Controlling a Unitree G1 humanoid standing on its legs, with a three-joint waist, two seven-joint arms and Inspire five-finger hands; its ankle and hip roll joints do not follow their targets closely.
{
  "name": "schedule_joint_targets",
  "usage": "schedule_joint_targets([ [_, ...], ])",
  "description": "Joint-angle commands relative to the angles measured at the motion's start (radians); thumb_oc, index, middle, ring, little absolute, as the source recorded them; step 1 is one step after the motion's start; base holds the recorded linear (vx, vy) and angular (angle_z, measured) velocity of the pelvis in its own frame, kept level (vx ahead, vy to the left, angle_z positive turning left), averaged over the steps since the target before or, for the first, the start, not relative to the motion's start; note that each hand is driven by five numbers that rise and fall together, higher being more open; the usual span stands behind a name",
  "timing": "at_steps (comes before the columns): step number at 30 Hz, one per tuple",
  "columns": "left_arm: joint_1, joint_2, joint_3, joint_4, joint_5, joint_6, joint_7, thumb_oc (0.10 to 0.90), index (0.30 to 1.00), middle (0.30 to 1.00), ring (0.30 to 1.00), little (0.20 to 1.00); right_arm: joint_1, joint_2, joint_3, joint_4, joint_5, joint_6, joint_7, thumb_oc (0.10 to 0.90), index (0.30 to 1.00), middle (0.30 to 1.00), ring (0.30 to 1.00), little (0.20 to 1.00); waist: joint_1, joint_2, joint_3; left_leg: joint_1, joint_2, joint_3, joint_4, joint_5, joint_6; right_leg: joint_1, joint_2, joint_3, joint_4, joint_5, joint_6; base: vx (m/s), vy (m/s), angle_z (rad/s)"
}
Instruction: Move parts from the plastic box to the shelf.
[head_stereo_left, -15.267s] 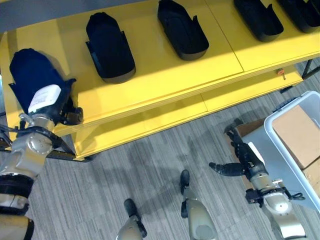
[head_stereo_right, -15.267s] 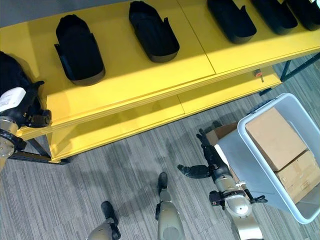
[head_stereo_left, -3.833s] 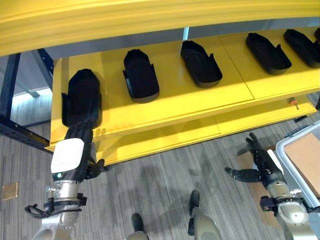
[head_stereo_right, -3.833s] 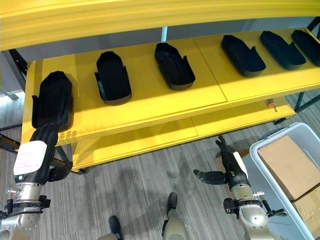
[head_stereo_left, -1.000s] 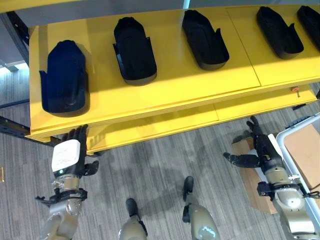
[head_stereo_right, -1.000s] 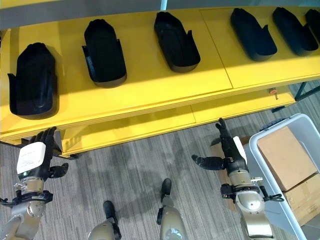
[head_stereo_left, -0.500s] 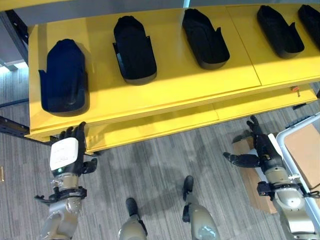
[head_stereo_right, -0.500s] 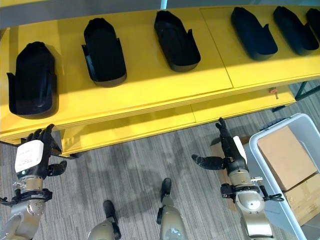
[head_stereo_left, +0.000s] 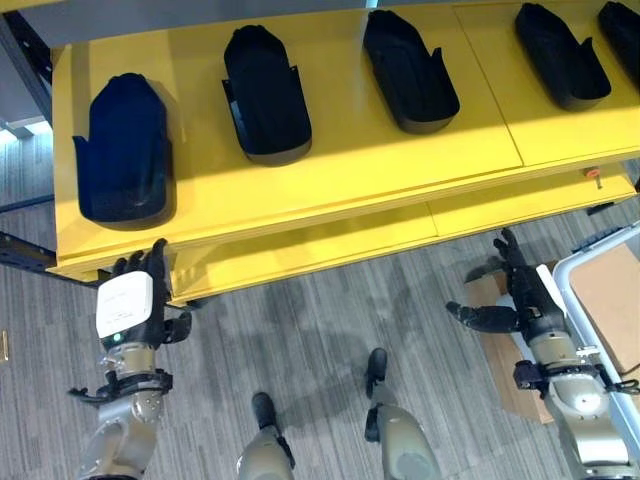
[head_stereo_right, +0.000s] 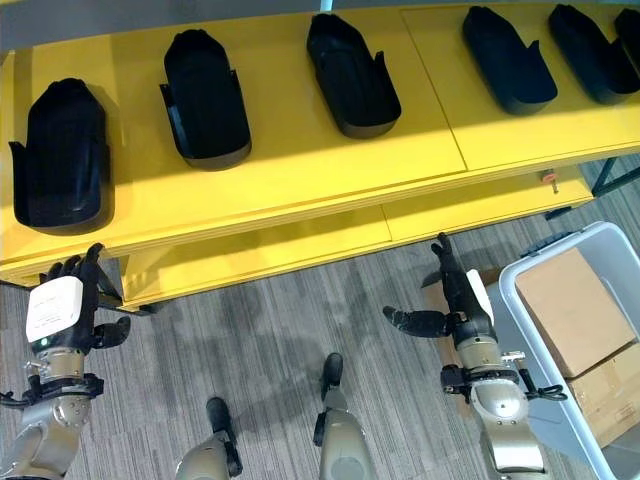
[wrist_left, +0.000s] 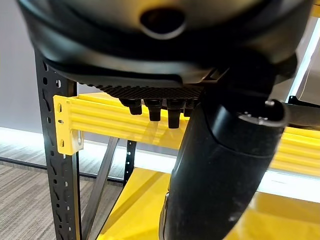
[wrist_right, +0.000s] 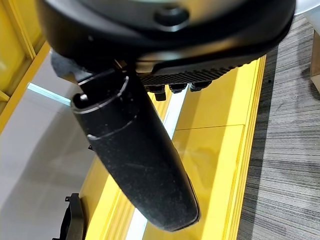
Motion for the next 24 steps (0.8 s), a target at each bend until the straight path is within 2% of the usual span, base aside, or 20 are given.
schedule_joint_targets([
  [1,-0.071,0.127,0.107,-0.021,0.014,-0.007,0.087,0.9,1.0,1.0,1.0,1.0,-0.074,-0.035,-0.049,-0.097,-0.009,-0.082,-0.041,0.9,1.0,1.0,1.0,1.0,-0.02,-0.013,-0.025,-0.098,-0.026,-0.074,0.143,-0.096,0.063,0.091,-0.066,-0.047,0.058,-0.138,0.066,0.0,0.0,0.0],
  [8,-0.058,0.131,0.128,-0.048,0.028,-0.006,0.089,0.9,1.0,1.0,1.0,1.0,-0.078,-0.031,-0.042,-0.096,-0.007,-0.083,-0.036,0.9,1.0,1.0,1.0,1.0,-0.019,-0.009,-0.034,-0.093,-0.029,-0.077,0.138,-0.096,0.064,0.097,-0.066,-0.047,0.055,-0.139,0.065,0.0,0.0,0.0],
  [24,0.01,0.118,0.136,-0.142,0.034,-0.053,0.055,0.9,1.0,1.0,1.0,1.0,-0.08,-0.023,-0.048,-0.099,-0.01,-0.079,-0.041,0.9,1.0,1.0,1.0,1.0,-0.012,0.001,-0.045,-0.08,-0.032,-0.087,0.129,-0.092,0.067,0.111,-0.069,-0.051,0.052,-0.141,0.065,0.0,-0.001,0.0],
])
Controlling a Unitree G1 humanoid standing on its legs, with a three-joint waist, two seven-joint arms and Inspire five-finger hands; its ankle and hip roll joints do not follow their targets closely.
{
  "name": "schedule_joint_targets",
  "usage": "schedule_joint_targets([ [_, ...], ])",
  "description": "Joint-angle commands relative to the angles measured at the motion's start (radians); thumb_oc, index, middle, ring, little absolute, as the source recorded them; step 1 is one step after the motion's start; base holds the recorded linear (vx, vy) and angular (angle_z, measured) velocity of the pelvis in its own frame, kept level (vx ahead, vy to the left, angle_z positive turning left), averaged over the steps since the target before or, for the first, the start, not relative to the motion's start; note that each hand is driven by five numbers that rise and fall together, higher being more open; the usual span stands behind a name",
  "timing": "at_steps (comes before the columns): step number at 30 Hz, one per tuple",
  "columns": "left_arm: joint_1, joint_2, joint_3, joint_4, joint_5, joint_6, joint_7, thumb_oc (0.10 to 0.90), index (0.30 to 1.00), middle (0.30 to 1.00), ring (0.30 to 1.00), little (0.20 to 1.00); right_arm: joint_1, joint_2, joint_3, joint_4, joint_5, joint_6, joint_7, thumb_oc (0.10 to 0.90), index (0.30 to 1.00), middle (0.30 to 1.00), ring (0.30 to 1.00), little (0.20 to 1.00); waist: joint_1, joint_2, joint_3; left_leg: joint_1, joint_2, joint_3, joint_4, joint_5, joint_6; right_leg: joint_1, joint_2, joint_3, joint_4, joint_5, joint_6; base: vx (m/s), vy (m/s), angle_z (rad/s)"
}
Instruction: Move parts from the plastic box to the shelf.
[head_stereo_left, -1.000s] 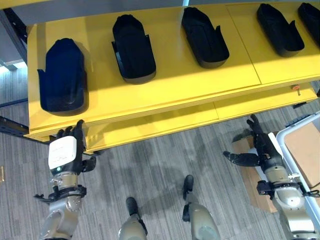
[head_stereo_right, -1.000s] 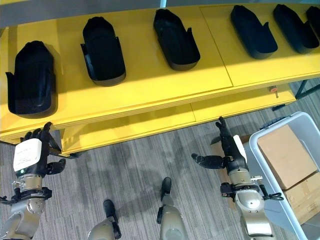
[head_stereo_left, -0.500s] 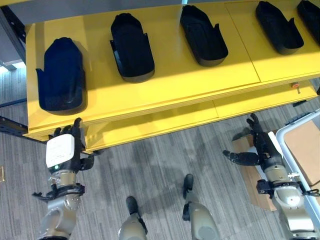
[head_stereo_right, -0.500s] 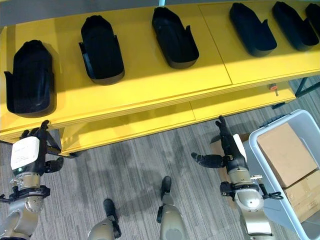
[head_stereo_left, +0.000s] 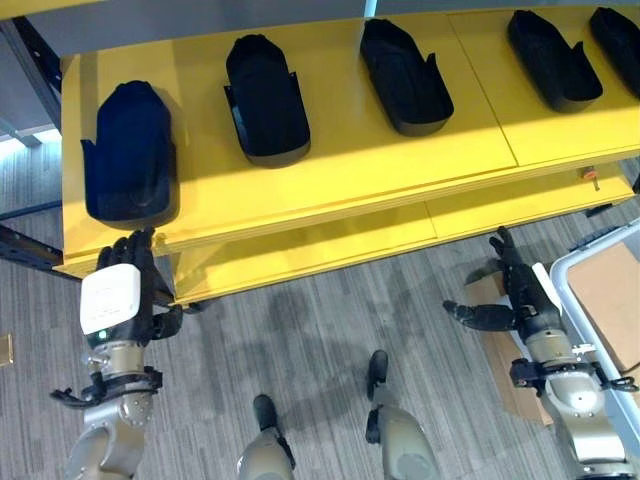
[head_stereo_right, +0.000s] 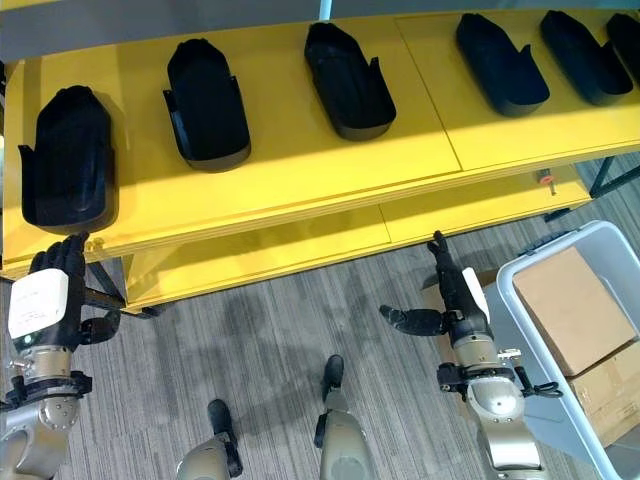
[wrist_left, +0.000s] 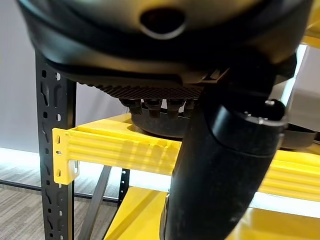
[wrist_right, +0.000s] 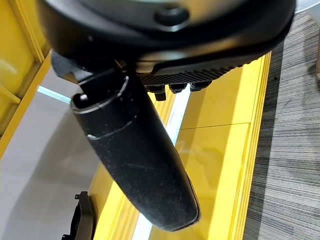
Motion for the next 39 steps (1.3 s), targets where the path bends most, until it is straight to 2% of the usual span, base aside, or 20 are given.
schedule_joint_targets([
  [1,-0.038,0.096,0.089,-0.058,0.031,-0.034,0.055,0.9,1.0,1.0,1.0,1.0,-0.073,-0.023,-0.063,-0.098,-0.011,-0.078,-0.039,0.9,1.0,1.0,1.0,1.0,-0.017,-0.003,-0.043,-0.088,-0.035,-0.083,0.111,-0.089,0.071,0.097,-0.069,-0.053,0.051,-0.149,0.071,0.0,0.0,0.0],
  [9,-0.028,0.097,0.08,-0.057,0.031,-0.041,0.044,0.9,1.0,1.0,1.0,1.0,-0.064,-0.018,-0.069,-0.1,-0.011,-0.08,-0.043,0.9,1.0,1.0,1.0,1.0,-0.019,-0.003,-0.045,-0.081,-0.033,-0.084,0.102,-0.092,0.07,0.1,-0.063,-0.052,0.048,-0.151,0.071,0.0,0.0,0.0],
  [39,-0.116,0.13,0.053,0.055,0.034,0.001,0.07,0.9,1.0,1.0,1.0,1.0,-0.07,-0.031,-0.076,-0.092,-0.013,-0.086,-0.053,0.9,1.0,1.0,1.0,1.0,-0.031,-0.007,-0.04,-0.097,-0.04,-0.072,0.121,-0.103,0.072,0.086,-0.066,-0.04,0.054,-0.15,0.075,0.0,0.002,0.0],
])
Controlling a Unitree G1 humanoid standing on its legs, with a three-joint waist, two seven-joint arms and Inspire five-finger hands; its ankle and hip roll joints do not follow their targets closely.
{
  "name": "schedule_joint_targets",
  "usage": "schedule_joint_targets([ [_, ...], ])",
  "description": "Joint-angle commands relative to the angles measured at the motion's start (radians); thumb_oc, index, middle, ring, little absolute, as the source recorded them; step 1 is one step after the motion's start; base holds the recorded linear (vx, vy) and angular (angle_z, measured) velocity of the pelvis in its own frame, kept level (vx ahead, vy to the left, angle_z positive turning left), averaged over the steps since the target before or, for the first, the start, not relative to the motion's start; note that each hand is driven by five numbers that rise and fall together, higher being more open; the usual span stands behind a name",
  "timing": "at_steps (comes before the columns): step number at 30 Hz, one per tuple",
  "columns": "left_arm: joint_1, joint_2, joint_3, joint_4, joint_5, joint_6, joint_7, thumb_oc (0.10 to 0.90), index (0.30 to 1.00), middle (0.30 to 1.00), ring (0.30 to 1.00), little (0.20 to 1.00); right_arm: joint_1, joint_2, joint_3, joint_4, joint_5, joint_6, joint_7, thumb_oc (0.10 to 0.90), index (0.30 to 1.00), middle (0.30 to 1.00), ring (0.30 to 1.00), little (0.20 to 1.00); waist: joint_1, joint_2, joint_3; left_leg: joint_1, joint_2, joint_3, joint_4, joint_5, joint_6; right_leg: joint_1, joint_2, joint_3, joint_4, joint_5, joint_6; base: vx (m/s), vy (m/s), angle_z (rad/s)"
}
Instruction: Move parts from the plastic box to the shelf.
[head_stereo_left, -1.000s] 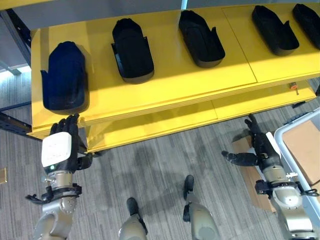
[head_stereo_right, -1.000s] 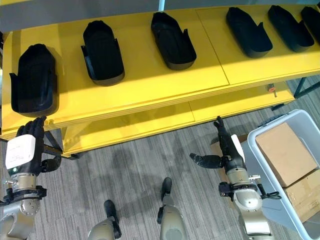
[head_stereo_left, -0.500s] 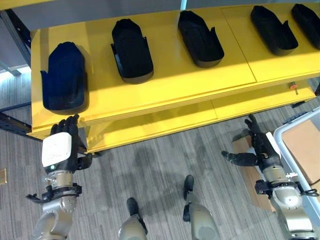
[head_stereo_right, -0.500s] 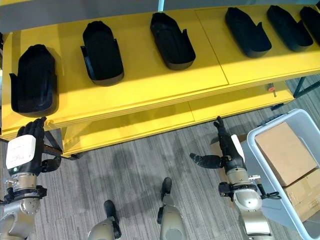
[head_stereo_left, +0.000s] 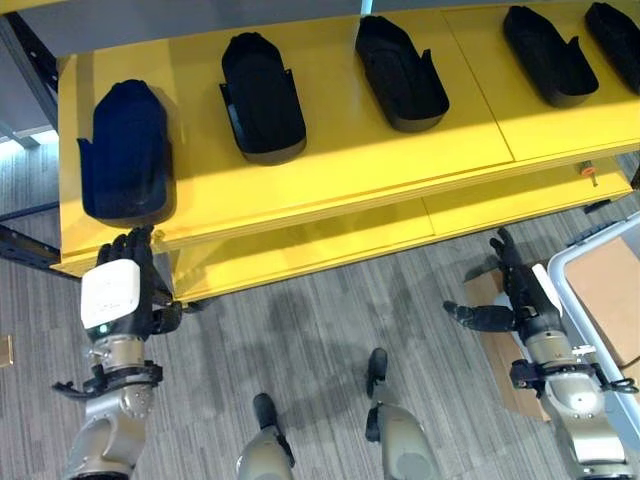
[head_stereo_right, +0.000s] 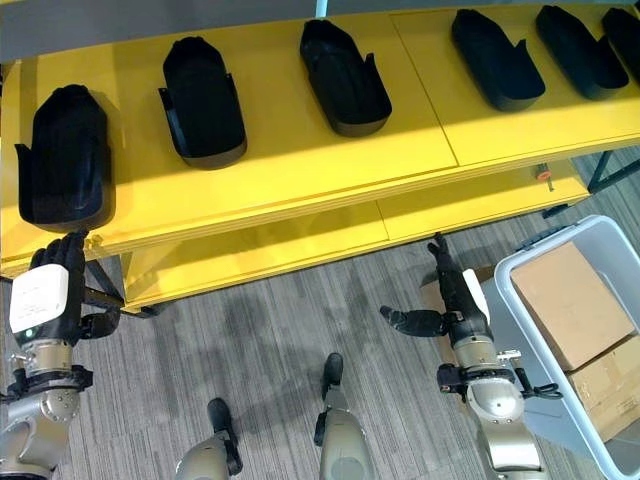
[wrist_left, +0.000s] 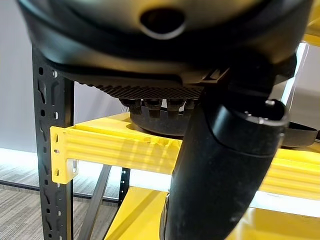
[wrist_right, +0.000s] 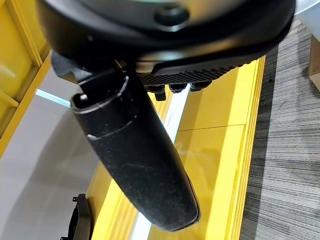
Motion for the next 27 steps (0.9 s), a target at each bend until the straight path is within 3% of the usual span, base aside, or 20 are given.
schedule_joint_targets([
  [1,-0.066,0.127,0.054,0.007,0.034,-0.003,0.077,0.9,1.0,1.0,1.0,1.0,-0.075,-0.034,-0.076,-0.091,-0.013,-0.087,-0.049,0.9,1.0,1.0,1.0,1.0,-0.025,-0.005,-0.038,-0.077,-0.041,-0.07,0.103,-0.102,0.073,0.097,-0.065,-0.042,0.054,-0.161,0.079,0.04,0.016,0.0],
  [27,-0.125,0.152,0.036,0.085,0.011,0.028,0.071,0.9,1.0,1.0,1.0,1.0,-0.086,-0.038,-0.062,-0.088,-0.013,-0.078,-0.041,0.9,1.0,1.0,1.0,1.0,-0.037,-0.009,-0.032,-0.098,-0.045,-0.064,0.123,-0.113,0.076,0.078,-0.066,-0.03,0.062,-0.162,0.078,0.0,0.0,0.0],
])
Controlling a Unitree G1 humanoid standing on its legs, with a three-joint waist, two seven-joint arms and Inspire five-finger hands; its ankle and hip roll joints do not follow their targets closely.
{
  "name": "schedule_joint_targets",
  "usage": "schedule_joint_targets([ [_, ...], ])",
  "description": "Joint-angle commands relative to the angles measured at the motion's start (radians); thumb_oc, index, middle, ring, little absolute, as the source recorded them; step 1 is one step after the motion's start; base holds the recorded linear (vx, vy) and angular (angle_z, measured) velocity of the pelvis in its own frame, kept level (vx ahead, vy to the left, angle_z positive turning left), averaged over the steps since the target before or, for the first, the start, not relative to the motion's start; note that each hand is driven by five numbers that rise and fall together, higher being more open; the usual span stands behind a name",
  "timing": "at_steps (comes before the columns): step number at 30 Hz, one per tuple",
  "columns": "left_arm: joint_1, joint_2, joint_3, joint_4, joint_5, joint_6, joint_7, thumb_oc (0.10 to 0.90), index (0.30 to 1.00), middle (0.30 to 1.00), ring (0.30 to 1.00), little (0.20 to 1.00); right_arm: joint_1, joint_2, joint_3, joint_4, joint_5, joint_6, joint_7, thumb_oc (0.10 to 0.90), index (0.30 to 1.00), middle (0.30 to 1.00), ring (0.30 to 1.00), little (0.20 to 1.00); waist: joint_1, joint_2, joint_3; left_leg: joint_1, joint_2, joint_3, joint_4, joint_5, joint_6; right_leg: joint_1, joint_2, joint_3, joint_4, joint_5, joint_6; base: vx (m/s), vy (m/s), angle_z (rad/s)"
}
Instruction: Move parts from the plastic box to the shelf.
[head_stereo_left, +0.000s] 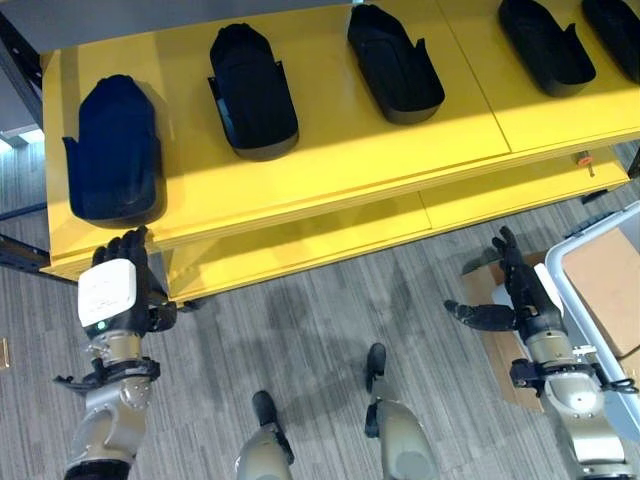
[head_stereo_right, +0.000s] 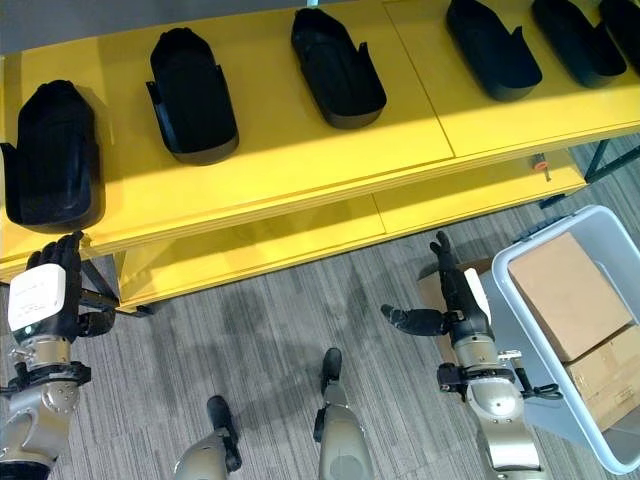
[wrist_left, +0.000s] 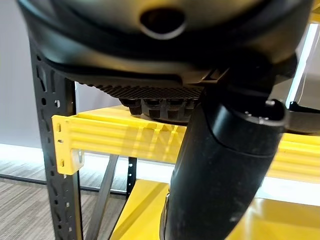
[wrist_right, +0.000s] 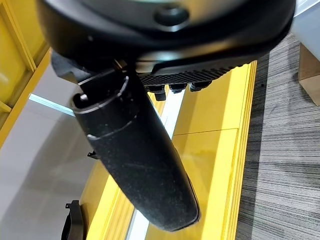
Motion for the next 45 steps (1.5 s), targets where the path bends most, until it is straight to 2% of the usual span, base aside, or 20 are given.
schedule_joint_targets([
  [1,-0.064,0.141,0.045,-0.018,0.013,0.004,0.071,0.9,1.0,1.0,1.0,1.0,-0.085,-0.038,-0.063,-0.088,-0.013,-0.077,-0.025,0.9,1.0,1.0,1.0,1.0,-0.016,-0.008,-0.031,-0.063,-0.046,-0.063,0.093,-0.098,0.071,0.101,-0.062,-0.033,0.063,-0.166,0.078,0.0,0.0,0.0],
  [30,-0.16,0.199,0.01,0.141,-0.048,0.034,0.098,0.9,1.0,1.0,1.0,1.0,-0.072,-0.049,-0.052,-0.092,-0.004,-0.086,-0.023,0.9,1.0,1.0,1.0,1.0,-0.036,-0.013,-0.021,-0.097,-0.044,-0.056,0.127,-0.102,0.069,0.071,-0.064,-0.017,0.077,-0.163,0.079,0.0,0.001,0.0],
  [45,-0.213,0.236,-0.008,0.155,-0.06,0.033,0.104,0.9,1.0,1.0,1.0,1.0,-0.061,-0.053,-0.051,-0.092,0.005,-0.09,-0.023,0.9,1.0,1.0,1.0,1.0,-0.044,-0.012,-0.026,-0.097,-0.046,-0.05,0.124,-0.102,0.069,0.067,-0.064,-0.012,0.077,-0.161,0.082,0.0,0.001,0.0],
])
